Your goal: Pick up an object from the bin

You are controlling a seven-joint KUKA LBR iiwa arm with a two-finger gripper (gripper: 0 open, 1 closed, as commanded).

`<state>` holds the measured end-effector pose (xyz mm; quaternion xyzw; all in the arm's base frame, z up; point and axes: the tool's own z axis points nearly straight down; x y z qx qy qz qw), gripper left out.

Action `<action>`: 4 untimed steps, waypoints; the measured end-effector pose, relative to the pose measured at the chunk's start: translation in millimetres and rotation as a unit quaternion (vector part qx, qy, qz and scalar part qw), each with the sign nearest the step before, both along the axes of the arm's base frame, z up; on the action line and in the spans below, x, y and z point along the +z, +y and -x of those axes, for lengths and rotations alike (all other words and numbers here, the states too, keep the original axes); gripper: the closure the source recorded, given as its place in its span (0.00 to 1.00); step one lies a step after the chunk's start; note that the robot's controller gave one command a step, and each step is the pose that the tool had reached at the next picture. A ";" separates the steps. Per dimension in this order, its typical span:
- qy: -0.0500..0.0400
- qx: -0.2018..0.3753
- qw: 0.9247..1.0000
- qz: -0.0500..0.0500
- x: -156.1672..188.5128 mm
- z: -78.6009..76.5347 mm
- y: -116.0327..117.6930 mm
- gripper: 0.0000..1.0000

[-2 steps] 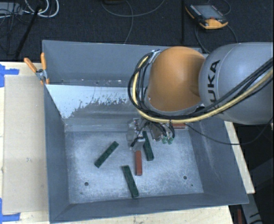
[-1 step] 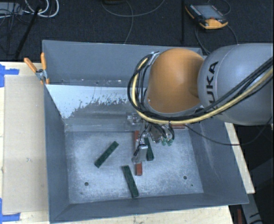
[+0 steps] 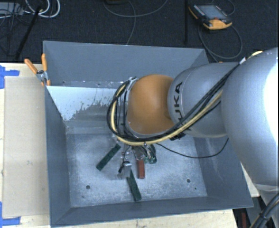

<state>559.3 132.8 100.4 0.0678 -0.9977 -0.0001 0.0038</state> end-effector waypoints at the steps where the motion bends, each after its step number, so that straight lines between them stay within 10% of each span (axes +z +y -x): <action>1: -0.004 0.027 1.000 -0.001 -32.7 -27.7 24.0 0.00; 2: -0.004 0.025 1.000 -0.001 -30.5 -28.1 22.7 1.00; 3: -0.008 0.014 1.000 -0.001 95.0 -30.5 17.6 1.00; 4: -0.007 0.188 0.982 -0.001 172.8 -29.7 23.2 1.00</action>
Offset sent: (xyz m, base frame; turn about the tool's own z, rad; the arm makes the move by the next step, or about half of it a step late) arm 0.0275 0.0231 -0.0304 -0.0549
